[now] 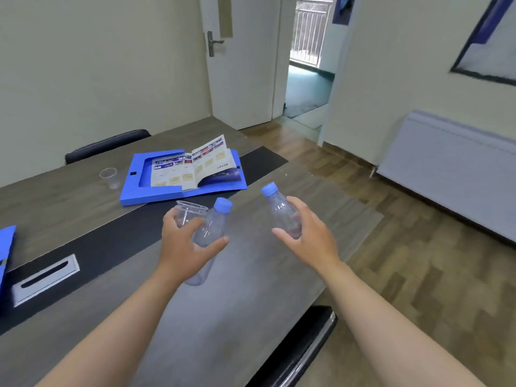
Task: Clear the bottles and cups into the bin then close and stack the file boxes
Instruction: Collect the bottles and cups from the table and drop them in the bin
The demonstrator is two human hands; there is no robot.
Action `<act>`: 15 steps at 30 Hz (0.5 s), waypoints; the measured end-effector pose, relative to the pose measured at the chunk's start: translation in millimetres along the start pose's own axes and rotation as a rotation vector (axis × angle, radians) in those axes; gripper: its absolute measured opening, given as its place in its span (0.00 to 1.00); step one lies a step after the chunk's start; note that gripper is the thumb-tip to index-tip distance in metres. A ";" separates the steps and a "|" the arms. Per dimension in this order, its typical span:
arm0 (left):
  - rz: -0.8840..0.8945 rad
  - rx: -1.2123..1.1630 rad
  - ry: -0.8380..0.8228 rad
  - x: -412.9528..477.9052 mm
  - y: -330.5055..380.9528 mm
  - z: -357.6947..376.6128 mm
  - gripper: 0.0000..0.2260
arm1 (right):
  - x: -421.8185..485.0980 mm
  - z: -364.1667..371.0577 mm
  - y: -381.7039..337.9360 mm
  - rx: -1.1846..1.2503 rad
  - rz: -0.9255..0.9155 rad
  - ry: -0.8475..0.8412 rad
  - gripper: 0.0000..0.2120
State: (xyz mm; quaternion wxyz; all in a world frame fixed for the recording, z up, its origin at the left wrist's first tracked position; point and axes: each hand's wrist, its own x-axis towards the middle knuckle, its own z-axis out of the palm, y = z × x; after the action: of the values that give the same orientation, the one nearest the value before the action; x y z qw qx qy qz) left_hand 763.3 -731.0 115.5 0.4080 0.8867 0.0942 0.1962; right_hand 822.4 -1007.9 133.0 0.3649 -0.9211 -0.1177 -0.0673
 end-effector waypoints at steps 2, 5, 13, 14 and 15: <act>0.004 -0.022 -0.036 -2.0 20.1 21.6 0.28 | -10.7 -23.5 19.8 -0.015 0.028 0.026 0.34; 0.082 -0.035 -0.133 -3.4 70.6 73.6 0.26 | -28.5 -74.2 69.1 0.027 0.102 0.115 0.34; 0.292 -0.025 -0.257 -15.4 225.5 253.5 0.23 | -50.3 -211.6 218.4 0.144 0.211 0.255 0.33; 0.312 -0.029 -0.275 -16.5 246.1 275.1 0.23 | -50.3 -229.4 237.5 0.153 0.221 0.269 0.33; 0.329 -0.033 -0.286 -16.0 263.7 294.2 0.24 | -50.4 -246.1 254.1 0.153 0.234 0.284 0.33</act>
State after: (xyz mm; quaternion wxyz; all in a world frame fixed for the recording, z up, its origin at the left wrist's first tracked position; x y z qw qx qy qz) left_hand 875.6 -1109.5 138.0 0.3943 0.9020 -0.1140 0.1341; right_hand 832.1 -1365.1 133.9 0.4520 -0.8794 0.0383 -0.1446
